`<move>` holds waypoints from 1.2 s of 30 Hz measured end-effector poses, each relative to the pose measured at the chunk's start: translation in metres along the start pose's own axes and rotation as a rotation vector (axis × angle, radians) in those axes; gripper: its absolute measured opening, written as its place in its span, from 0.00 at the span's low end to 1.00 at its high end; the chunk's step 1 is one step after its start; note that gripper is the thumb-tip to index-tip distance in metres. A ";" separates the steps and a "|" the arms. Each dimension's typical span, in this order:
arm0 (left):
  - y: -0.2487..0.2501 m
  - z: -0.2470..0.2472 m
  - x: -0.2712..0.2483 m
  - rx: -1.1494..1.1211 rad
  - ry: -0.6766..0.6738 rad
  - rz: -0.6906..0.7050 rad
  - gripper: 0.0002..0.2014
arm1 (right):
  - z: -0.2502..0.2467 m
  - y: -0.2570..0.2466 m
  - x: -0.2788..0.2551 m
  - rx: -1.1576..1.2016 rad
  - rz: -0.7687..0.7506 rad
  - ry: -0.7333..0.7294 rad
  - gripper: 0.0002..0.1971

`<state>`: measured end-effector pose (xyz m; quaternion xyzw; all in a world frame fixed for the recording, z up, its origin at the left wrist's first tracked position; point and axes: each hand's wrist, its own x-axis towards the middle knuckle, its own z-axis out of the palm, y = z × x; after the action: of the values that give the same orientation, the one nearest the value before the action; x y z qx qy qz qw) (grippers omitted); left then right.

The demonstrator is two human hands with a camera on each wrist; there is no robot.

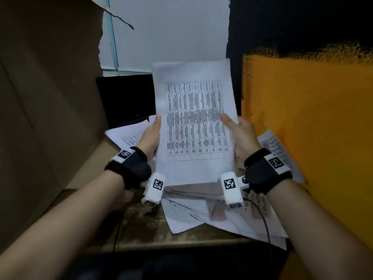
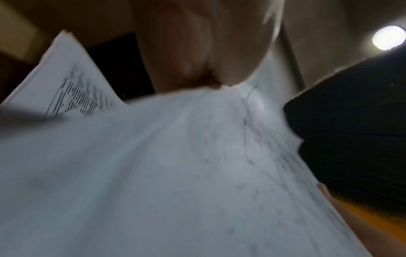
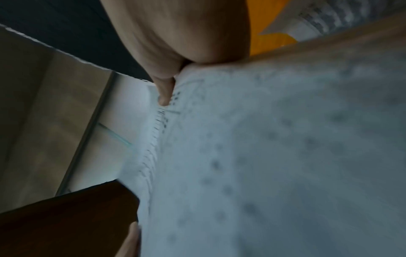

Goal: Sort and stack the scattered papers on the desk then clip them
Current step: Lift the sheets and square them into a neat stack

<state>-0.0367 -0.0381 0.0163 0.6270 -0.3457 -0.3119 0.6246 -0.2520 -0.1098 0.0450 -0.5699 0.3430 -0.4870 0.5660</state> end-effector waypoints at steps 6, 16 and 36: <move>-0.009 -0.003 -0.022 -0.301 -0.229 -0.096 0.22 | -0.007 0.002 0.005 0.004 -0.039 0.037 0.20; -0.058 -0.028 -0.035 0.233 -0.311 -0.130 0.12 | -0.022 0.071 -0.001 -0.028 0.450 -0.192 0.14; -0.066 -0.043 -0.056 0.597 -0.258 -0.174 0.07 | -0.036 0.118 -0.018 -0.201 0.460 -0.302 0.14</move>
<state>-0.0300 0.0307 -0.0511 0.7648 -0.4431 -0.3257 0.3356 -0.2719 -0.1190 -0.0777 -0.5965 0.4217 -0.2194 0.6467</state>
